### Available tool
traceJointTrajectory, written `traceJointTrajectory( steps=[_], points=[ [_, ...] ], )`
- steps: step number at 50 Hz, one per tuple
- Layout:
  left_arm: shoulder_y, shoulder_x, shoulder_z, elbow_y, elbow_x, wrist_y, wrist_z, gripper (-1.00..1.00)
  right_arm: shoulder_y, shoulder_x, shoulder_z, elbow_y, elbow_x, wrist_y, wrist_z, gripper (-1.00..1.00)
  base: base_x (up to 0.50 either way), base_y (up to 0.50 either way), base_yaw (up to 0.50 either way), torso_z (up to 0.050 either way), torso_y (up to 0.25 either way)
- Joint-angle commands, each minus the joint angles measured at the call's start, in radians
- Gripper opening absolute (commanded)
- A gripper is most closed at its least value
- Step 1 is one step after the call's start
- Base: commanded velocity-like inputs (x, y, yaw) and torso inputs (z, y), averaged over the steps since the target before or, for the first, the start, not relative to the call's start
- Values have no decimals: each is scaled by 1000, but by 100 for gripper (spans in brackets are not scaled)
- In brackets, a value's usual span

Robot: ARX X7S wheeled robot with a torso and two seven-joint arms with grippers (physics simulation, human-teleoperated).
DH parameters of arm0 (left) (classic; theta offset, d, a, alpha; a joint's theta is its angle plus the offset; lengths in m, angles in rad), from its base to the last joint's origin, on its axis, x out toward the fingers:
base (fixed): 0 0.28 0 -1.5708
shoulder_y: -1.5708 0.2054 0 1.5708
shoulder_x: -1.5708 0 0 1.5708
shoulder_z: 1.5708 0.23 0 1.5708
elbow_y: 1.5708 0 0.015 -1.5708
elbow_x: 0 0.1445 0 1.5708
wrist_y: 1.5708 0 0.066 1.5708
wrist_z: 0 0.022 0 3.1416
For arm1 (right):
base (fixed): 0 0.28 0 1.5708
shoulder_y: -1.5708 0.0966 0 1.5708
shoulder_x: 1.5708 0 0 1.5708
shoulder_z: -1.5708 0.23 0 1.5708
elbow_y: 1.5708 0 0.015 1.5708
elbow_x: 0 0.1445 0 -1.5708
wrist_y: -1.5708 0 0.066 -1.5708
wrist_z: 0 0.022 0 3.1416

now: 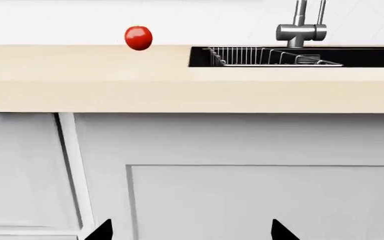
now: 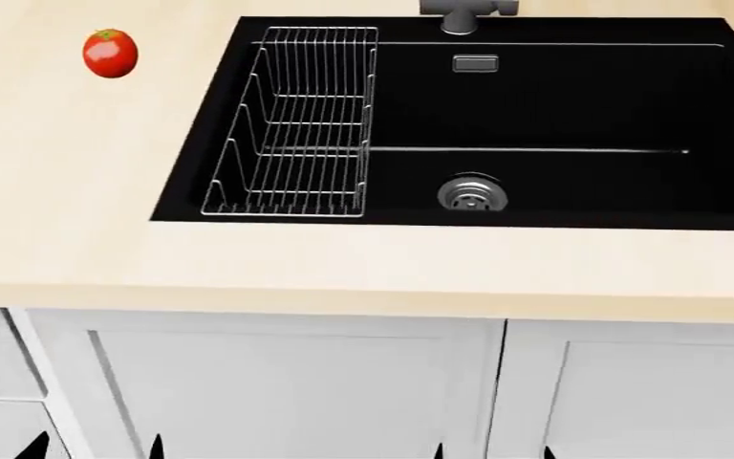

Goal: Place the avocado, onion, tomato and bell pepper on the cutting board.

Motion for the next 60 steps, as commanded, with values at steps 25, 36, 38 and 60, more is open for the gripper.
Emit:
traceJointTrajectory(
  steps=[25,36,38,60],
  points=[
    [-2,-27,31,3,-24,14,-30,100,3,27,-34,-6,21,-2,33,100,0,500,0,0,0],
    [-3,-33,41,1,-29,17,-39,100,4,34,-42,-1,28,-8,39,100,0,500,0,0,0],
    [-4,-34,42,0,-30,17,-40,100,5,35,-43,-1,29,-8,40,100,0,500,0,0,0],
    [-5,-45,55,-2,-41,24,-56,100,10,46,-57,6,45,-10,51,100,0,500,0,0,0]
  ],
)
